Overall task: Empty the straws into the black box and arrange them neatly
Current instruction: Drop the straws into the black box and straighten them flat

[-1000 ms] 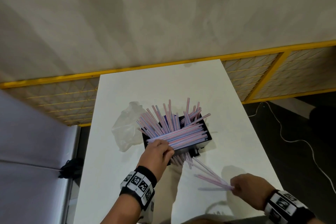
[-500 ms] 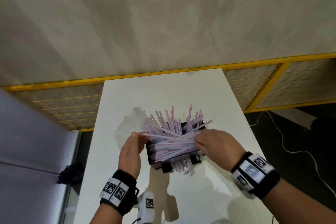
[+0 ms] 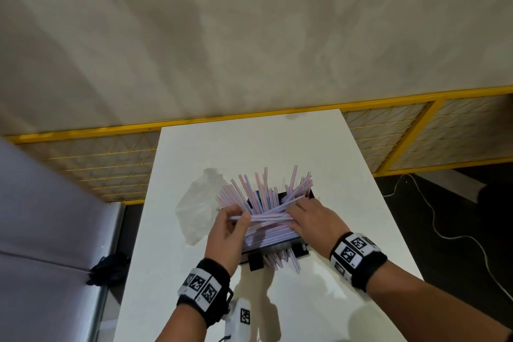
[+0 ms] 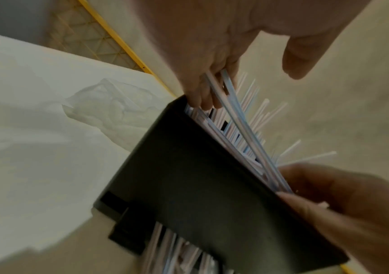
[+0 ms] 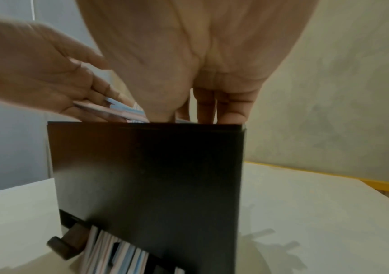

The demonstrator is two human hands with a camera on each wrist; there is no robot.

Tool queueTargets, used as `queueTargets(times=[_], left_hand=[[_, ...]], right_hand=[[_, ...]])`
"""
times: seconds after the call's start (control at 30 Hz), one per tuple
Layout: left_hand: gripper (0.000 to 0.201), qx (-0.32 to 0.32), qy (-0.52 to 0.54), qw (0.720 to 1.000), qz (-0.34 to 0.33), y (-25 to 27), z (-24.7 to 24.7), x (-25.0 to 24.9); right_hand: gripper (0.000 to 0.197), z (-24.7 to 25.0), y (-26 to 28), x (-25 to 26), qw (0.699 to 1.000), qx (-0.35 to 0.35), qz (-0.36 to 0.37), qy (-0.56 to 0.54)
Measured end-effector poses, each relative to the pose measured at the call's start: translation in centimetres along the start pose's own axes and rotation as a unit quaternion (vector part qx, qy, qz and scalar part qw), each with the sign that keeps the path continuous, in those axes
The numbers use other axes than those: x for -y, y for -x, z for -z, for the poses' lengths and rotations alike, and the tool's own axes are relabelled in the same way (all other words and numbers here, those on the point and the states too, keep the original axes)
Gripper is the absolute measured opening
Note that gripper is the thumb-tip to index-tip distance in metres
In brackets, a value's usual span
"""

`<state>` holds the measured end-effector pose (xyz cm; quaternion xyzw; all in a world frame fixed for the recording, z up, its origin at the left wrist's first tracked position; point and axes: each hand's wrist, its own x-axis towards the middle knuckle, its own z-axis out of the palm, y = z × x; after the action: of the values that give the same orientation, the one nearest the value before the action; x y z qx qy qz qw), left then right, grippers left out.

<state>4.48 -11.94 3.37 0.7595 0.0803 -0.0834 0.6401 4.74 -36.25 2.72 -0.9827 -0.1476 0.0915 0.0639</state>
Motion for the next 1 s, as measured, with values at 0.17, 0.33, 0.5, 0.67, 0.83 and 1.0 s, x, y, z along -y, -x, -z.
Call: queueTargets(times=[0.17,0.33,0.5,0.67,0.83,1.0], left_hand=[[0.041,0.034,-0.165,0.983,-0.073,0.0,-0.7,1.4],[0.043,0.083,-0.316,0.938,-0.118,-0.2,-1.3,1.9],[0.064,0.118,-0.413,0.882,-0.196,-0.5,-2.0,0.9],[0.084,0.167,-0.512,0.826,-0.168,-1.0,-2.7,0.7],[0.067,0.194,-0.560,0.791,-0.153,-1.2,-2.5,2.0],[0.056,0.213,-0.523,0.809,-0.162,-1.4,-2.2,2.1]], right_hand=[[0.034,0.0,0.6,0.2,1.000,-0.021,-0.006,0.006],[0.038,0.9,1.6,1.6,0.998,-0.050,-0.002,0.026],[0.071,0.8,1.5,2.3,0.998,-0.016,0.051,-0.042],[0.080,-0.2,0.3,1.8,0.997,0.065,0.042,-0.016],[0.049,-0.4,-1.1,1.9,0.994,0.096,0.049,0.013],[0.045,-0.2,-2.5,1.9,0.986,0.159,0.047,0.011]])
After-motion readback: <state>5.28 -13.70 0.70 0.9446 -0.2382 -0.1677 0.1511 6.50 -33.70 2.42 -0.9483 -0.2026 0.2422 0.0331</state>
